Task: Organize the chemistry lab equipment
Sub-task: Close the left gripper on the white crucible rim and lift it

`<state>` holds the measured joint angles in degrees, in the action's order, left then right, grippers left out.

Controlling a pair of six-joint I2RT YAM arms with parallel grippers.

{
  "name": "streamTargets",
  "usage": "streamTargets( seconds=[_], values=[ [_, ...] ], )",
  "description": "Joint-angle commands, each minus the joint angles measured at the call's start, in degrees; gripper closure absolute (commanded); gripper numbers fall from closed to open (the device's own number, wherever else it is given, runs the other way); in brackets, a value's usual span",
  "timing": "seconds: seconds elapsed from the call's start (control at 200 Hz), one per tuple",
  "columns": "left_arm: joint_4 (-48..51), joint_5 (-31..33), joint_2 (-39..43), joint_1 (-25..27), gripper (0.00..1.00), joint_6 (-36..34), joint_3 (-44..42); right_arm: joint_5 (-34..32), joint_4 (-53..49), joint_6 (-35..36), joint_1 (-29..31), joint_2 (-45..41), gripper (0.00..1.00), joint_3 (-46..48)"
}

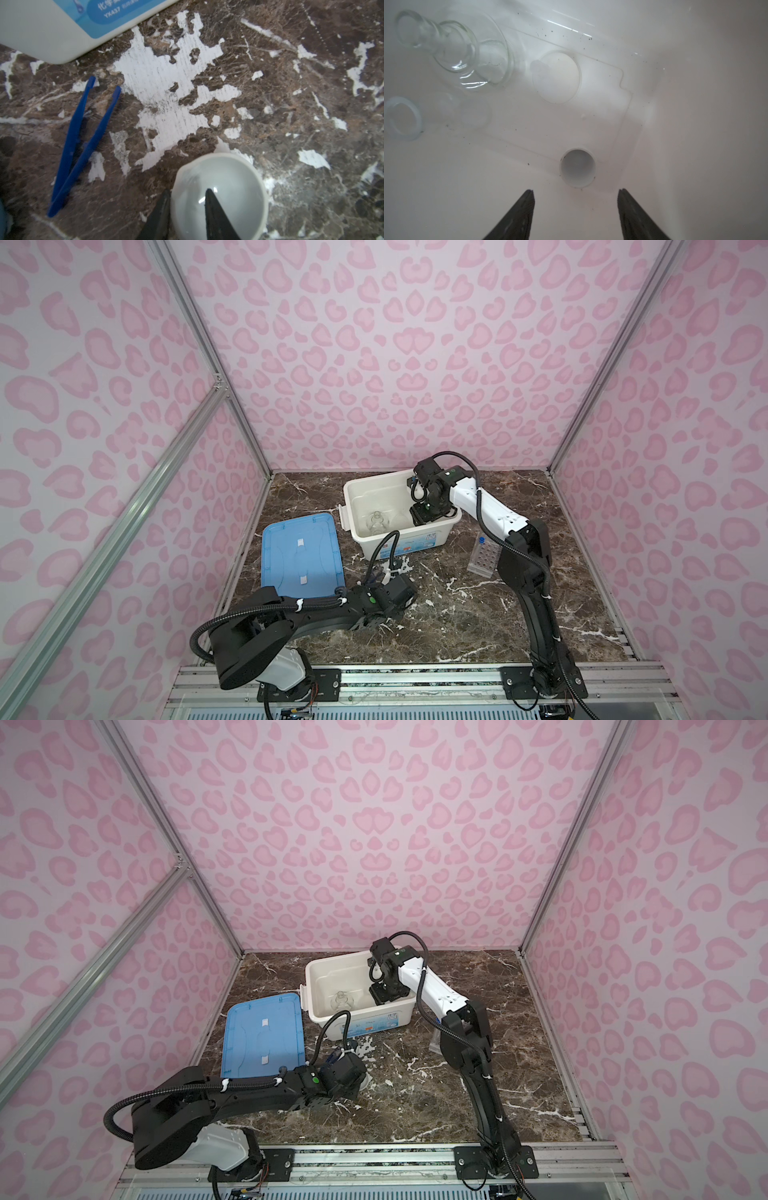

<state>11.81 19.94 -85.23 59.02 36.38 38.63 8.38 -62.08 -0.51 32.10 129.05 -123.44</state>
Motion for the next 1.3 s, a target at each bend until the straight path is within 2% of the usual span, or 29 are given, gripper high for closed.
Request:
streamTargets(
  seconds=[0.0, 0.095, 0.185, 0.215, 0.41, 0.65, 0.865, 1.295],
  values=[
    [0.88, 0.44, -1.47, 0.04, 0.69, 0.3, 1.33, -0.47, 0.56, -0.45, 0.08, -0.7, 0.34, 0.79],
    [2.22, 1.12, -1.84, 0.04, 0.65, 1.0, 1.78, -0.56, 0.73, -0.32, 0.09, -1.5, 0.34, 1.5],
    [3.2, 2.23, -1.1, 0.04, 0.36, 1.76, 1.8, -0.65, 1.15, -0.27, 0.07, -2.26, 0.34, 2.22],
    [3.47, 2.38, -0.75, -0.01, 0.3, 1.69, 1.88, -0.65, 1.24, -0.36, 0.09, -2.52, 0.34, 2.38],
    [4.84, 1.99, 1.29, 0.04, 0.18, -0.86, 3.86, -0.54, 2.01, -0.44, 0.08, -3.63, 0.34, 3.47],
    [6.8, -2.04, -1.08, 0.04, 0.15, -5.83, 7.25, -0.56, 2.14, -0.37, 0.1, -3.89, 0.34, 3.67],
    [12.16, -2.85, -5.64, 0.04, 0.15, -8.46, 10.7, -0.41, 2.28, -0.37, -0.01, -3.83, 0.34, 3.57],
    [12.92, -4.09, -7.63, 0.04, 0.16, -6.72, 12.3, -0.04, 2.41, -0.5, -0.11, -3.55, 0.34, 4.11]
  ],
)
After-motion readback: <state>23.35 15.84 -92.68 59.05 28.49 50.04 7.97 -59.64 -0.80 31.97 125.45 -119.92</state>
